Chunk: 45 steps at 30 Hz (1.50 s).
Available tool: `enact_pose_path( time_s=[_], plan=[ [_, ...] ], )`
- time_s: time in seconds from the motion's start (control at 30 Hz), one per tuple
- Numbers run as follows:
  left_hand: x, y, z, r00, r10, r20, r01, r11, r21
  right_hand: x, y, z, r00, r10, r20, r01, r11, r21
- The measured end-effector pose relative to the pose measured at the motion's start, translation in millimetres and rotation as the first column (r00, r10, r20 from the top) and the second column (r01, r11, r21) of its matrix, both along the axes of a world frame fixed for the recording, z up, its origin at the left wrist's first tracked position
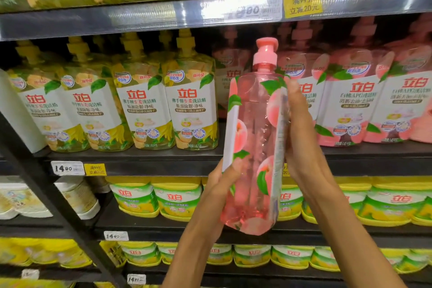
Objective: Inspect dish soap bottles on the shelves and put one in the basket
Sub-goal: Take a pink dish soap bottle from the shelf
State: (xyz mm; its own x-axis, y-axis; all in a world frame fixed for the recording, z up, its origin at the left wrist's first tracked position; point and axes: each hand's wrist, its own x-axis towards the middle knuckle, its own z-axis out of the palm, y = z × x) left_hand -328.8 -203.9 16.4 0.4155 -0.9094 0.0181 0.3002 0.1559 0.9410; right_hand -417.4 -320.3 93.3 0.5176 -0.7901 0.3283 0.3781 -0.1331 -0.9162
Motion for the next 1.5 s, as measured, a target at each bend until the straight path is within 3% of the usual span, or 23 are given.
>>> enact_pose_path(
  time_s=[0.1,0.2,0.27,0.37,0.57,0.73,0.93,1.13,1.37,1.5],
  plan=[
    [-2.8,0.0,2.5,0.987,-0.101,-0.124,0.089,0.991,-0.098,-8.3,-9.8,1.4,1.000,0.011,0.024,-0.011,1.000,-0.009],
    [-4.9,0.2,2.5,0.968,-0.163,-0.191,0.129,0.976,-0.178,-9.8,-10.1,-3.8,0.982,0.161,0.102,-0.172,0.979,0.110],
    [-7.2,0.1,2.2,0.971,-0.168,-0.168,0.136,0.973,-0.187,-9.2,-8.7,-7.9,0.965,0.244,0.097,-0.256,0.955,0.152],
    [-4.9,2.5,0.4,0.993,-0.068,-0.093,0.059,0.993,-0.101,-9.8,-8.7,-11.2,0.965,0.237,0.108,-0.255,0.944,0.210],
    [9.6,6.4,9.5,0.993,-0.027,0.113,0.031,0.999,-0.037,-5.6,-3.7,-16.9,0.991,0.121,0.056,-0.126,0.986,0.112],
    [6.0,7.2,10.0,0.940,0.003,0.341,0.010,0.999,-0.038,-6.6,-1.2,-18.7,0.989,0.142,0.042,-0.146,0.983,0.108],
    [0.7,4.6,-3.6,0.918,0.144,0.370,-0.067,0.975,-0.212,-21.2,-14.7,-20.5,0.966,0.222,-0.129,-0.246,0.946,-0.213],
    [20.1,5.9,0.8,0.835,0.201,0.511,-0.078,0.965,-0.251,-32.5,-13.6,-30.3,0.912,0.409,-0.013,-0.400,0.884,-0.242],
    [22.5,3.9,-18.7,0.855,0.194,0.482,-0.094,0.970,-0.223,-38.2,-9.6,-40.4,0.966,0.250,-0.066,-0.256,0.888,-0.382],
    [23.6,5.6,-20.0,0.859,0.212,0.466,-0.108,0.965,-0.241,-39.7,-4.1,-41.3,0.963,0.262,-0.068,-0.268,0.887,-0.376]
  ],
)
